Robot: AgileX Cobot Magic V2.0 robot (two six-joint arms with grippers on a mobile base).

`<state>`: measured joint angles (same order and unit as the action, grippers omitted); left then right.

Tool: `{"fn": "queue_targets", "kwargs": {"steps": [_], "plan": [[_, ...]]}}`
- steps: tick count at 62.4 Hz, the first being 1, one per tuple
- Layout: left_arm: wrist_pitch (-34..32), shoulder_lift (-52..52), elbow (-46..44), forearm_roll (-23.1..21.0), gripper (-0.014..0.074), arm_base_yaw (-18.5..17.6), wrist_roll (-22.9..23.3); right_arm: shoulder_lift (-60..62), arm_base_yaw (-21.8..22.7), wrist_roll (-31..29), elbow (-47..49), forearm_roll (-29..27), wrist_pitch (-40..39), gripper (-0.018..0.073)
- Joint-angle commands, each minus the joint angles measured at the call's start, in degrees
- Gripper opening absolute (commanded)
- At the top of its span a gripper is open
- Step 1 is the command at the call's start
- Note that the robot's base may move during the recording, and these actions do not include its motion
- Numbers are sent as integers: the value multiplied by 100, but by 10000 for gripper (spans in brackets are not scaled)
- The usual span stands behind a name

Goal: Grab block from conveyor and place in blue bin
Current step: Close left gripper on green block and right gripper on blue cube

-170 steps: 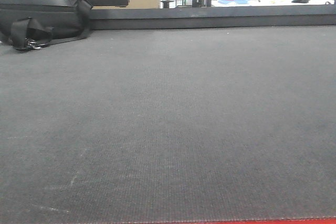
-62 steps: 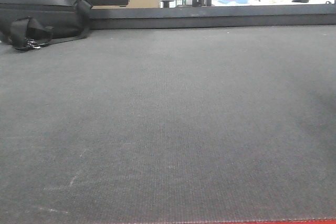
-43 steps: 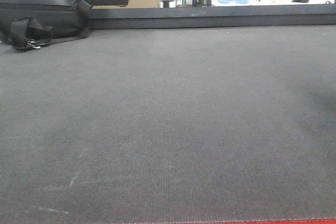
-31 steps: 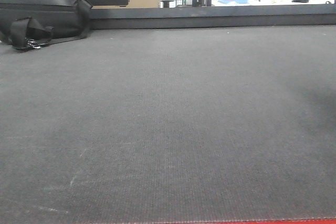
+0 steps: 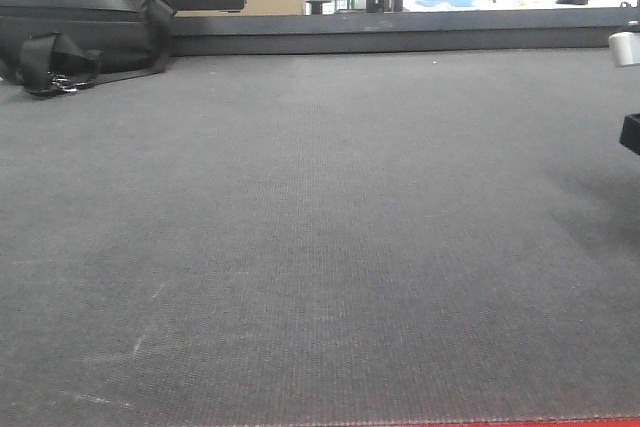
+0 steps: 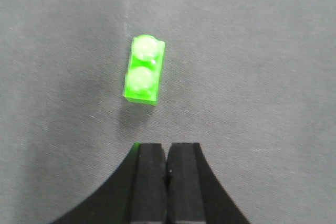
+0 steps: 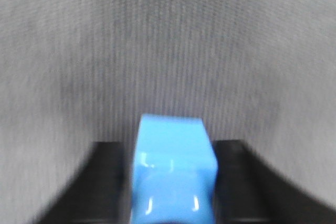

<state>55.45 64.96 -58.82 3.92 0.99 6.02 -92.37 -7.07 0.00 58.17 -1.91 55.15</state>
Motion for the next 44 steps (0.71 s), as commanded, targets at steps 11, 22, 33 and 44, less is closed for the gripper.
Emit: {"fn": "queue_targets", "kwargs": {"steps": [11,22,33,44], "plan": [[139,75,-39,-102,-111,1,347,111,1,0,94,52,228,-159],[1085,640,-319,-89,-111,1,-88,431,1,0,385,41,490,-159],[1062,1302,-748,155,-111,1,-421,849,1,0,589,-139,470,-162],[1022,1661,-1117,238,-111,1,-883,1055,1,0,595,-293,467,-162]]}}
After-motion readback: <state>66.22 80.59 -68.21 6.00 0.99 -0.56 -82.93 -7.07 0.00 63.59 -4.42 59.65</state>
